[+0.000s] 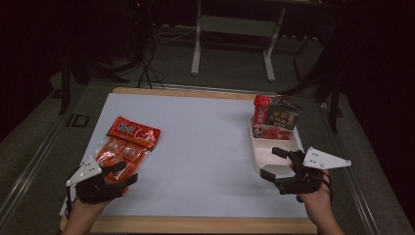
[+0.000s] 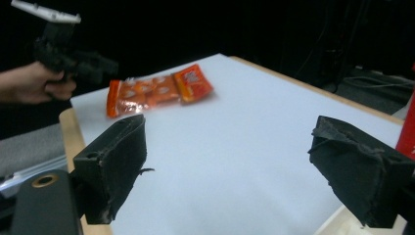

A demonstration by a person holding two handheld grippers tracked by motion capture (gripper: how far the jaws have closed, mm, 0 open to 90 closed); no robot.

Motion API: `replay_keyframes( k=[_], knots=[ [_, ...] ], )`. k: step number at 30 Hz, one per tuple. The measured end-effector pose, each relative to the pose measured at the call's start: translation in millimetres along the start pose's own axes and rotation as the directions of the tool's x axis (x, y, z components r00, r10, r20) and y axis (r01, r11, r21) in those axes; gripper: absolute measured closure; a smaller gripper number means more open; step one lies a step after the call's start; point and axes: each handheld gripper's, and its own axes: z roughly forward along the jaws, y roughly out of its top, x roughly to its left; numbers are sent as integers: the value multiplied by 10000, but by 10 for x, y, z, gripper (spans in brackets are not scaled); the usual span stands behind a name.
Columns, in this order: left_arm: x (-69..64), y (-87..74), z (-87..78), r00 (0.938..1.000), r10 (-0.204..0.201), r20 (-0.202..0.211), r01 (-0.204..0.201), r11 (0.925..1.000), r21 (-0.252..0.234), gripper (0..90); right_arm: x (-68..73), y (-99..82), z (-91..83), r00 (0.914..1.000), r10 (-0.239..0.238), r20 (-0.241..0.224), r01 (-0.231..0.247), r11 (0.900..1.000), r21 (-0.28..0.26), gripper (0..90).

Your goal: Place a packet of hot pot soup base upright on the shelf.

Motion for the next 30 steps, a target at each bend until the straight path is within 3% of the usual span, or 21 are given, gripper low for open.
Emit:
replay_keyframes(
  k=[2,3,7,12,16,18,19,20,22,23,24,28,29,30],
  knots=[
    [0,0,0,10000,0,0,0,10000,0,410,22,-22,-5,10000,-10,-17,10,10000,36,135],
    [106,26,-74,9986,-40,-522,39,10000,-17,448,58,-68,-14,9998,97,-162,-96,9999,87,135],
    [270,36,-142,9897,-485,-1346,482,9988,-54,494,114,-155,-32,9991,268,-332,-261,9994,219,137],
    [478,-5,-188,9684,-743,-2381,823,9963,241,607,158,-199,-106,9990,310,-324,-305,9994,185,138],
    [638,-49,-201,9458,-906,-3118,1074,9935,372,698,156,-230,-137,9985,431,-323,-428,9991,80,139],
    [702,-75,-201,9429,-1070,-3155,1251,9914,378,767,154,-239,-131,9987,400,-310,-396,9991,129,140],
    [729,-88,-197,9378,-1043,-3312,1262,9910,453,790,154,-243,-125,9985,422,-342,-417,9990,143,140],
    [763,-102,-192,9415,-1097,-3185,1326,9898,511,822,155,-245,-118,9984,420,-384,-413,9990,178,140],
    [824,-133,-175,9353,-1035,-3384,1358,9880,731,865,161,-247,-102,9985,346,-413,-337,9992,222,140],
    [858,-146,-172,9359,-1101,-3345,1430,9869,751,885,164,-249,-95,9982,368,-476,-356,9990,264,140],
    [887,-158,-167,9318,-1148,-3444,1491,9860,746,892,168,-253,-88,9982,342,-495,-329,9991,283,140],
    [993,-188,-138,9272,-1254,-3531,1702,9805,986,900,176,-265,-71,9975,343,-614,-323,9989,335,140],
    [1016,-194,-121,9241,-1205,-3627,1719,9786,1129,900,176,-268,-68,9975,352,-615,-332,9989,338,140],
    [1037,-201,-96,9169,-1025,-3858,1654,9772,1334,900,176,-271,-66,9969,412,-668,-390,9986,348,140]
  ],
)
